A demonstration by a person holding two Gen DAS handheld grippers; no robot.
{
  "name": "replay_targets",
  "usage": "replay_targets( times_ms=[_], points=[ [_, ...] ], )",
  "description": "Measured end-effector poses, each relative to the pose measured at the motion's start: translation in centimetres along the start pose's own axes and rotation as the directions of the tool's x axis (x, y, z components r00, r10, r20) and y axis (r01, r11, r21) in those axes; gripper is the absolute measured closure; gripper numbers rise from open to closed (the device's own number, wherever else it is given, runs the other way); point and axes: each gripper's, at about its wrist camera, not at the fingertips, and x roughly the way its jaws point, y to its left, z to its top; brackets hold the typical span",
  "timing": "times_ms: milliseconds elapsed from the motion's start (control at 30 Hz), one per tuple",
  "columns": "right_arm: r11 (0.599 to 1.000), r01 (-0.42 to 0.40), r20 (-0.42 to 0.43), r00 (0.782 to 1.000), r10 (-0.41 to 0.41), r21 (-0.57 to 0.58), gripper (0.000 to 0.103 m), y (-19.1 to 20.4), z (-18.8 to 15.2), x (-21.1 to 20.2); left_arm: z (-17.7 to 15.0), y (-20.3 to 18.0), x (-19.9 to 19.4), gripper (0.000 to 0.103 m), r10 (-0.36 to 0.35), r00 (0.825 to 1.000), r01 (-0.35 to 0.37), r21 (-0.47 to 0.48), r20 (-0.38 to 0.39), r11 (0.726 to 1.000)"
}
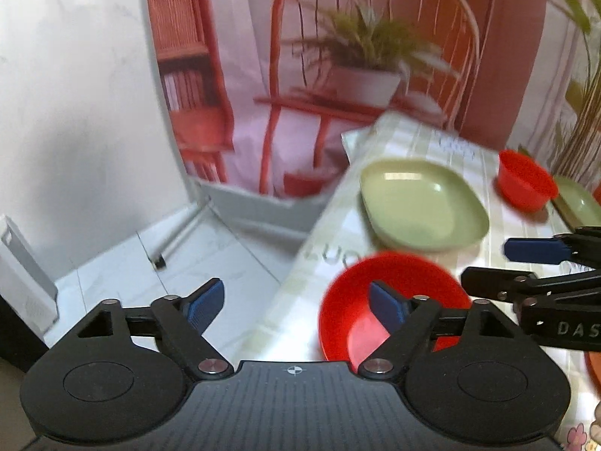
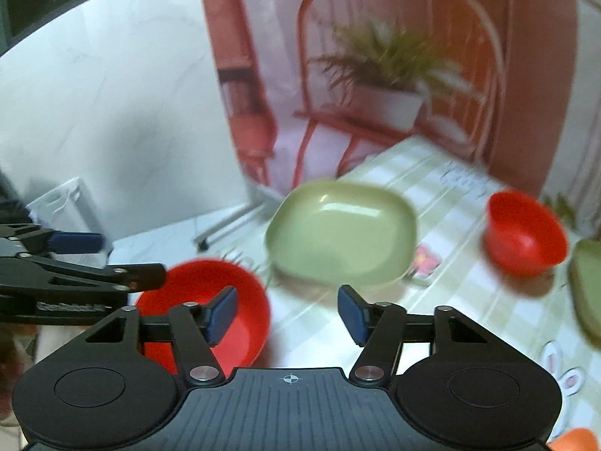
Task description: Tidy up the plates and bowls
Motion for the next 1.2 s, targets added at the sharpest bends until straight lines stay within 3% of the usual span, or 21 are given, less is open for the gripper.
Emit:
replay_targets(
  times_ms=[133, 200, 267, 367, 433, 500, 833, 1200],
  points=[
    [0.999, -0.045, -0.045, 0.998, 0.045, -0.003, 0.06, 0.5, -1.1, 0.7, -1.1, 0.1, 0.5, 0.028, -0.019, 1.0, 0.018, -0.023, -0.018, 1.0],
    [0.998, -0.057, -0.058, 0.997, 0.057, -0.003, 0.064, 0.6, -1.4, 1.0, -1.4, 0.1, 0.6, 0.038, -0.01, 0.999, 0.01, -0.023, -0.03, 1.0],
    [0.998, -0.068, -0.068, 0.995, 0.068, 0.001, 0.07, 0.6, -1.5, 1.2, -1.7, 0.0, 0.9, 0.063, -0.005, 0.999, 0.004, -0.021, -0.051, 1.0],
    [0.997, -0.083, -0.073, 0.994, 0.082, 0.0, 0.076, 0.6, -1.7, 0.9, -1.9, 0.0, 1.4, 0.079, -0.027, 0.995, 0.023, -0.035, -0.091, 0.999],
    [0.996, -0.091, -0.073, 0.993, 0.091, 0.009, 0.085, 0.4, -1.8, 0.8, -2.0, -0.1, 1.4, 0.085, -0.039, 0.995, 0.036, -0.037, -0.094, 0.999],
    [0.995, -0.094, -0.073, 0.993, 0.096, 0.024, 0.089, 0.0, -1.7, 0.9, -2.0, -0.4, 1.2, 0.088, -0.042, 0.995, 0.04, -0.022, -0.092, 0.999],
    [0.992, -0.08, -0.047, 0.995, 0.085, 0.099, 0.09, -1.8, -1.5, -0.6, -1.5, -1.5, 0.3, 0.091, -0.054, 0.994, 0.054, -0.002, -0.094, 0.999],
    [0.979, -0.026, 0.073, 0.997, 0.012, 0.205, 0.089, -6.6, 2.2, -6.5, 5.6, -6.6, -4.3, 0.091, -0.124, 0.991, 0.116, 0.128, 0.058, 0.985]
  ],
)
